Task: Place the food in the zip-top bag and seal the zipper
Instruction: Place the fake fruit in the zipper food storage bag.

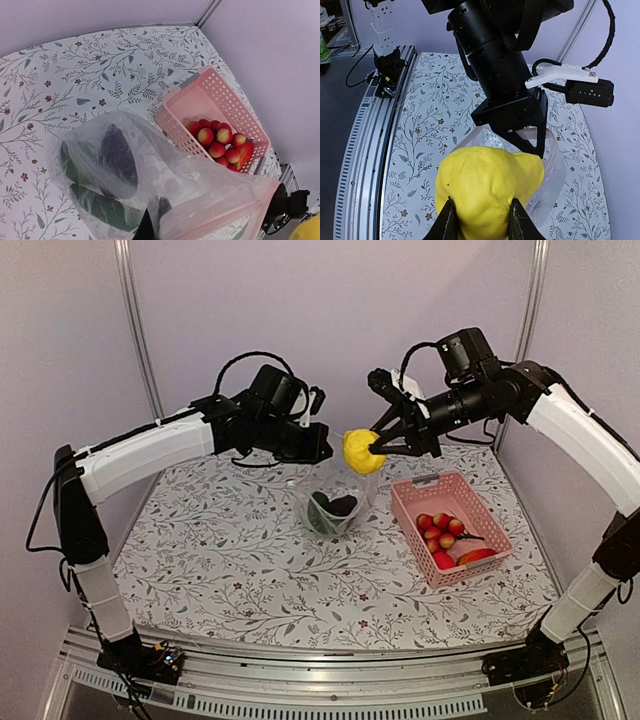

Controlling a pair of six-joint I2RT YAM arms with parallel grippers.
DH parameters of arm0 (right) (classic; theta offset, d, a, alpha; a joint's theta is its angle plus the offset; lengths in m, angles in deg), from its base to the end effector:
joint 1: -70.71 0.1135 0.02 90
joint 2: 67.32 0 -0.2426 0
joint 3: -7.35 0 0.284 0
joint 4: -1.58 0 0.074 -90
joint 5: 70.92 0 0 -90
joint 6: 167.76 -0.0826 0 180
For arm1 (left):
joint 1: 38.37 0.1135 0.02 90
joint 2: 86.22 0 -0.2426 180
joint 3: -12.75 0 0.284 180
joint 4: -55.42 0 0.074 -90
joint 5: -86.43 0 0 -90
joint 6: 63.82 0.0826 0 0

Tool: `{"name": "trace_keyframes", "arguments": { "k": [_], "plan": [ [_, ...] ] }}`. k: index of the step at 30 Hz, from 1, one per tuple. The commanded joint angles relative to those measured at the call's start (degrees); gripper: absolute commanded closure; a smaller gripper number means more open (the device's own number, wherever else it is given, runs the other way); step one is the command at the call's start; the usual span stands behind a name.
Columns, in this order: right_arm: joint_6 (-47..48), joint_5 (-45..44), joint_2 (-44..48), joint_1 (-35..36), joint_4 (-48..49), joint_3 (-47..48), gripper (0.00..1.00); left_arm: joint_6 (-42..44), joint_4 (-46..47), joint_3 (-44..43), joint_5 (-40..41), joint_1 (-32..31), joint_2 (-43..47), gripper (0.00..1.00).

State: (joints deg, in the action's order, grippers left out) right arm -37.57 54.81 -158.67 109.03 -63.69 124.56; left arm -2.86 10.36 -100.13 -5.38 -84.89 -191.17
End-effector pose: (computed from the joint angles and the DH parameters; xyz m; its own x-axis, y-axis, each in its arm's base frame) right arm 0.2763 0.2798 0.3904 0.1728 -0.5312 -0.8295 -0.9763 0.0188 -0.2154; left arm 0.3344 -0.3564 0.2926 -0.7236 0.0580 -0.6878 0.4476 0.7979 -0.4037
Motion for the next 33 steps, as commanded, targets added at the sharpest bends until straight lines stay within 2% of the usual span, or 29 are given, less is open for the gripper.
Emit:
{"name": "trace_keyframes", "arguments": {
  "k": [1,5,8,11,17,20,25,29,33],
  "plan": [
    [-1.94,1.0,-2.2,1.79,5.78,-2.76,0.77,-0.59,1.75,0.86,-2.2,1.44,-0.22,1.0],
    [-1.98,-3.2,-3.19,3.02,9.96,-6.42,0.72,-0.36,1.63,1.28,-2.87,1.86,0.41,1.0],
    [-4.35,-9.06,-3.56,3.97,12.91,-7.62,0.48,0.06,0.99,1.32,-2.91,2.09,0.97,1.0],
    [-5.83,-10.12,-2.87,3.95,13.43,-7.28,0.39,0.71,0.25,1.85,-2.24,2.68,1.82,1.0],
    [-6.79,-6.28,1.0,3.97,11.45,-6.57,0.39,1.55,-1.44,2.71,0.15,4.57,3.6,1.0],
    [-1.7,-5.08,1.76,5.9,6.69,-7.1,0.44,1.55,-1.43,2.8,-0.72,5.33,3.77,1.0],
    [7.65,-15.91,1.41,13.63,3.87,-12.42,0.51,1.57,-1.06,2.05,-3.03,5.38,3.57,1.0],
    [9.57,-25.62,-0.64,18.4,5.26,-12.36,0.52,1.44,-1.5,1.51,-4.85,5.39,3.15,1.0],
    [9.59,-30.55,-4.52,20.55,6.25,-9.54,0.49,1.07,-1.67,1.76,-5.67,5.39,3.3,1.0]
  ]
}}
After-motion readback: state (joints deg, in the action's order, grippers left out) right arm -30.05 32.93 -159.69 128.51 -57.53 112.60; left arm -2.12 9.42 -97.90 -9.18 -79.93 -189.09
